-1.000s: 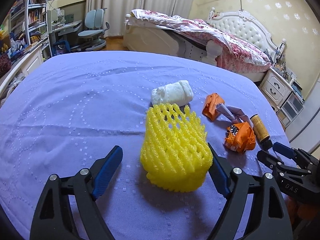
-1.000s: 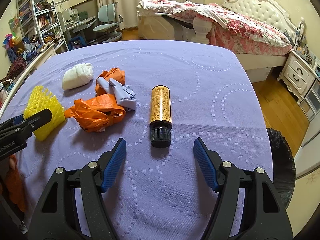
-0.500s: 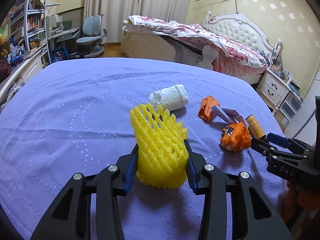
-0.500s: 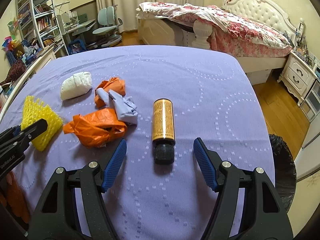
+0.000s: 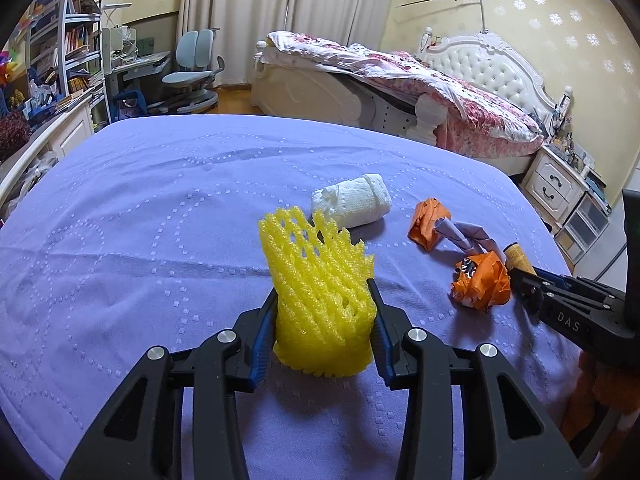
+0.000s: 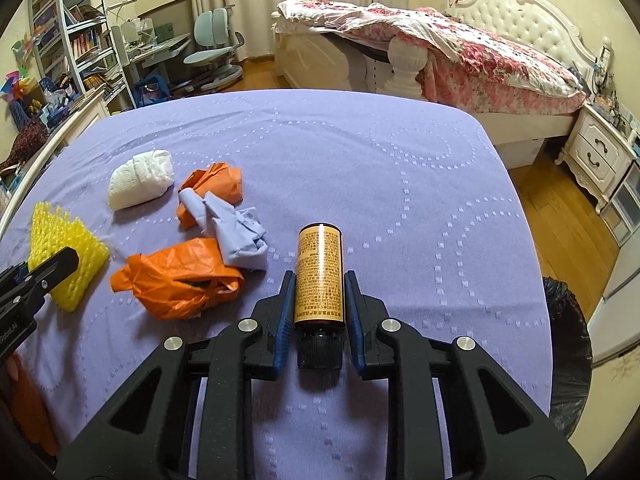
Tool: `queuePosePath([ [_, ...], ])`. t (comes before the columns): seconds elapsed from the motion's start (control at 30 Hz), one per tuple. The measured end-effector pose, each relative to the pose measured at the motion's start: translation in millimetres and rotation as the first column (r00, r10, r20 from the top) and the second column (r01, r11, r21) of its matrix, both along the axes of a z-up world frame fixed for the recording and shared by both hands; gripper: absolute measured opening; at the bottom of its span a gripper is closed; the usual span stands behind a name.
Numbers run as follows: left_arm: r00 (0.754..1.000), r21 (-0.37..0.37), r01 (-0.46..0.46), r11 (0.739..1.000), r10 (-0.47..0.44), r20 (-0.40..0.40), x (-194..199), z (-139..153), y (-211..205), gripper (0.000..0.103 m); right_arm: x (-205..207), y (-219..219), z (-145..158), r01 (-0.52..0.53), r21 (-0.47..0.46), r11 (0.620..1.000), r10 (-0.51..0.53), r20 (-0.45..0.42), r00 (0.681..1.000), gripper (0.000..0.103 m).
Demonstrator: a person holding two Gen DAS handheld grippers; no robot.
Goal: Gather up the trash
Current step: 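Carry the yellow net and amber bottle in both tools over the trash bin, then open the right tool to drop the amber bottle while the left tool drops the yellow net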
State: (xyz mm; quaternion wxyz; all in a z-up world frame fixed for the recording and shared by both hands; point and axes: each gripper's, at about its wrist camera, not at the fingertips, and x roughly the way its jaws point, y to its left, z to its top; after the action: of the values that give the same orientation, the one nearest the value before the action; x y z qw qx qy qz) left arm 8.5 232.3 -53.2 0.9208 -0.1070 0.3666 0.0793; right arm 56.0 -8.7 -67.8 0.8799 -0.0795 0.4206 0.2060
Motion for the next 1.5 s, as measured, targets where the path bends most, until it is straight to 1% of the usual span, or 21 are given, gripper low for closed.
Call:
queuePosePath([
  [0.3,1.000,-0.008,0.009,1.000,-0.009,0.007,-13.4,1.7,-15.2,0.041,-27.5,-18.3,0.7,-0.008,0.008,1.000,0.008,-0.004,1.000,0.023],
  [0.43,1.000,-0.012,0.026,1.000,-0.026,0.012,-23.5,1.1,-28.7,0.041,-42.2,-26.8,0.6,-0.010,0.003,1.000,0.010,0.004,1.000,0.023],
  [0.63,0.997,-0.031,0.068,0.997,-0.067,0.024,-35.5,2.8,-54.4,0.041,-65.3,-45.4,5.5,0.001,0.001,1.000,-0.001,0.043,0.999,0.023],
  [0.8,0.992,-0.020,0.118,0.993,-0.117,0.045,-38.9,9.9,-82.8,0.041,-80.5,-72.3,14.6,0.034,0.020,0.999,-0.036,0.081,0.996,0.023],
  [1.0,0.978,-0.015,0.201,0.980,-0.199,0.066,-32.9,17.6,-124.3,0.041,-87.9,-110.9,26.3,0.108,0.061,0.992,-0.114,0.108,0.988,0.023],
  [1.2,0.951,0.009,0.298,0.955,-0.297,0.085,-19.1,24.2,-174.0,0.041,-83.4,-159.4,29.5,0.211,0.089,0.973,-0.221,0.116,0.968,0.023],
  [1.3,0.932,0.020,0.347,0.938,-0.347,0.101,-9.0,28.0,-199.4,0.041,-78.0,-178.3,29.1,0.246,0.092,0.965,-0.256,0.114,0.960,0.023],
  [1.5,0.908,0.027,0.407,0.913,-0.408,0.097,13.1,27.1,-237.9,0.041,-62.9,-218.8,26.2,0.330,0.104,0.938,-0.341,0.111,0.934,0.023],
])
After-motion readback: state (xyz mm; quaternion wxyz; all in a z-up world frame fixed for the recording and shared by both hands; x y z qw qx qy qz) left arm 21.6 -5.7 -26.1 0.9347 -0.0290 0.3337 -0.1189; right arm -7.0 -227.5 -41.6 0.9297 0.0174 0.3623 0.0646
